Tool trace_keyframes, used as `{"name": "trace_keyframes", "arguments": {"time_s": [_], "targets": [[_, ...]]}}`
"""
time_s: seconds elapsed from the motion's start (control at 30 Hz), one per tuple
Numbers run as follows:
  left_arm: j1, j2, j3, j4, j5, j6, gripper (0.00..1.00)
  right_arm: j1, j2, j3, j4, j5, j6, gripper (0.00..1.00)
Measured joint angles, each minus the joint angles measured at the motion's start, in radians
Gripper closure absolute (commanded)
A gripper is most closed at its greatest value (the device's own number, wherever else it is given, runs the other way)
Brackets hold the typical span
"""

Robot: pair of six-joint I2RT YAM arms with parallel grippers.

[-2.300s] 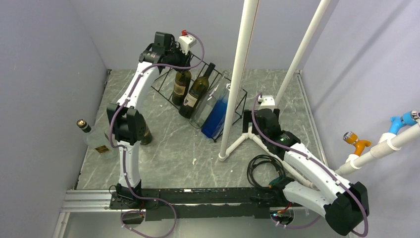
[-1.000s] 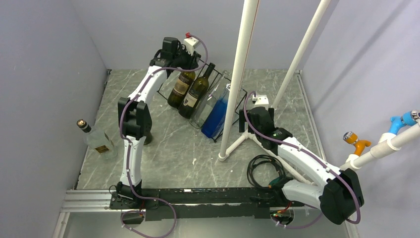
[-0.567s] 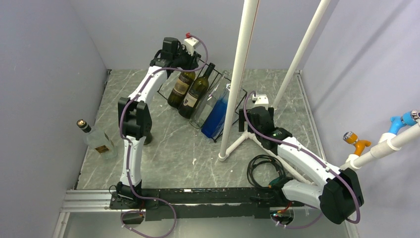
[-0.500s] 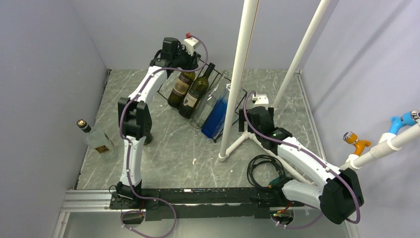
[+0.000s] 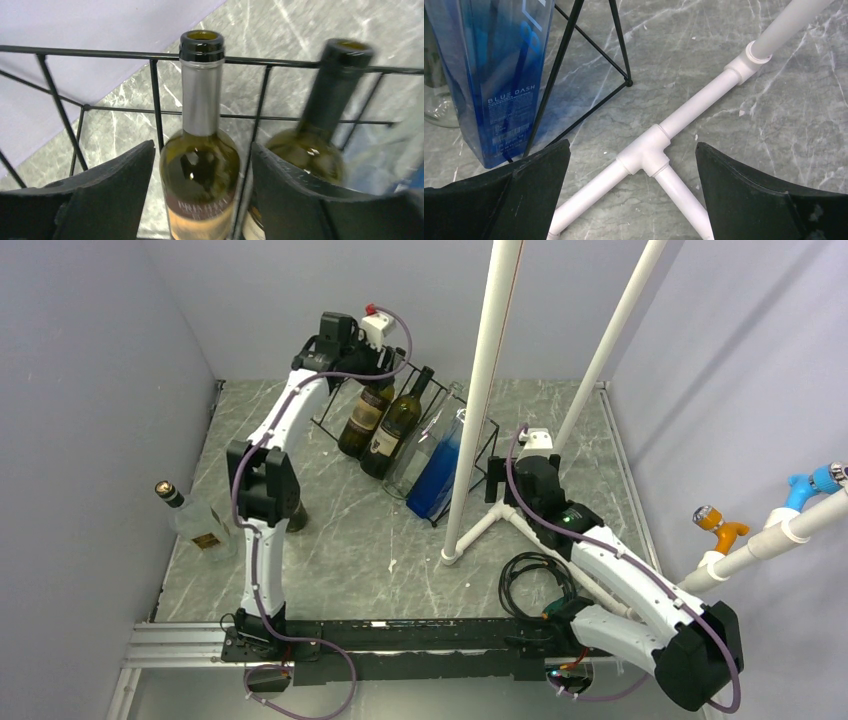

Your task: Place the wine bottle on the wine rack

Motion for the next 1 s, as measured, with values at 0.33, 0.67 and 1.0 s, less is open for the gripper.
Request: {"name": "trace_keyframes", "arguments": {"time_s": [0.33,0.67,1.0], "targets": [[0.002,-0.475,-0.243,0.013,0.051,-0.219,0.02,0.0,-0.032,0.002,-0.027,-0.017,0.012,0.0],[0.002,-0.898,-0.637,0.043,0.113,-0.454,0.0,0.0,-0.098,-0.015,-0.03,-0.051,0.058,0.0],[0.001,-1.447,-1.004,-0.074,-0.247,-0.517,0.01,0.0,-0.097,-0.04,-0.029,-0.052,0.072,0.0]]}}
